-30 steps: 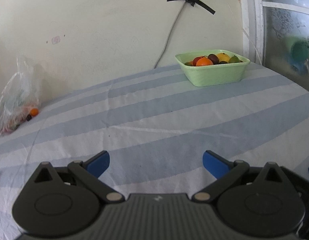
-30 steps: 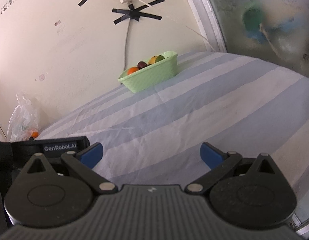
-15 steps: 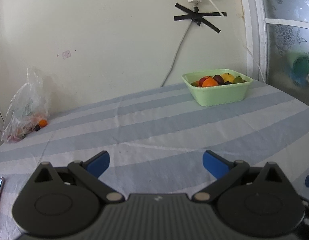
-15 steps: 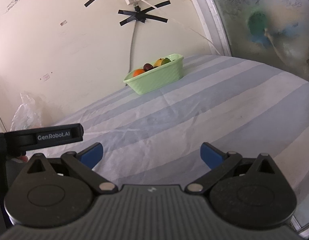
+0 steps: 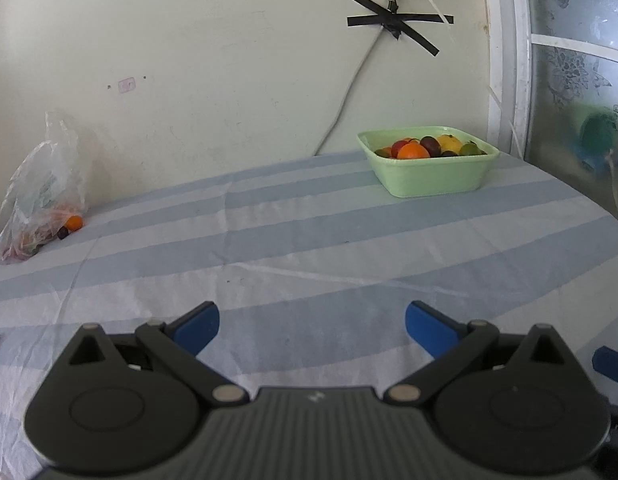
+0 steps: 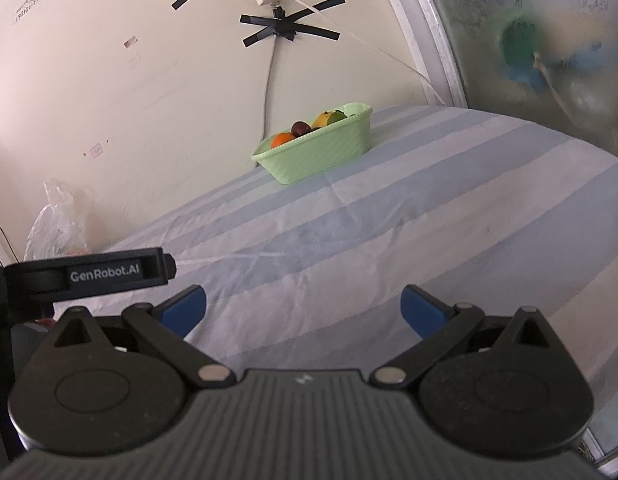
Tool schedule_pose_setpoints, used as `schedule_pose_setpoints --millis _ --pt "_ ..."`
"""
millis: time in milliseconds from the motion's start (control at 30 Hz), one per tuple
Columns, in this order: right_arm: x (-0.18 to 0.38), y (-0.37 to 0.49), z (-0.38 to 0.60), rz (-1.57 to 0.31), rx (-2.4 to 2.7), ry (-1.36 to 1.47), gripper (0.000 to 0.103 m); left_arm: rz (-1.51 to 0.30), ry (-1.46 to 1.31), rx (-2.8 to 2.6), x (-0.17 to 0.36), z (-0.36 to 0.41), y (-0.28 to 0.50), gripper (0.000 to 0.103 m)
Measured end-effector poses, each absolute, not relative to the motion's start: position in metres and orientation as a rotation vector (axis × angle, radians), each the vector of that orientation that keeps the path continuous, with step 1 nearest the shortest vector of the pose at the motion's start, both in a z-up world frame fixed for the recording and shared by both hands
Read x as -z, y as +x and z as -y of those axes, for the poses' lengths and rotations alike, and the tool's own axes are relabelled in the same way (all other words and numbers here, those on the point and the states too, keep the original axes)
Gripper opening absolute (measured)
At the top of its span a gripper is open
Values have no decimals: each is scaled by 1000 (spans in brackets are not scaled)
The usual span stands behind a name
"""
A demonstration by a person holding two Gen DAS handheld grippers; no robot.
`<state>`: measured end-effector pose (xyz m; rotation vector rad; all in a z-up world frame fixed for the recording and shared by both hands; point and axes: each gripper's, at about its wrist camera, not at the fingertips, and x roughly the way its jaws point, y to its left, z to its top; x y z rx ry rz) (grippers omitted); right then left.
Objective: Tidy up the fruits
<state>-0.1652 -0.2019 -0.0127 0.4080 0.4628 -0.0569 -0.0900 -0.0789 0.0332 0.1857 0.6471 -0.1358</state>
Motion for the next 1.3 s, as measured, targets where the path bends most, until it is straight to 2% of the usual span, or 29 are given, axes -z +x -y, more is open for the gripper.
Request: schedule_pose_setpoints --millis 1300 --pt "15 -163 203 -473 51 421 103 -718 187 69 -29 72 -82 103"
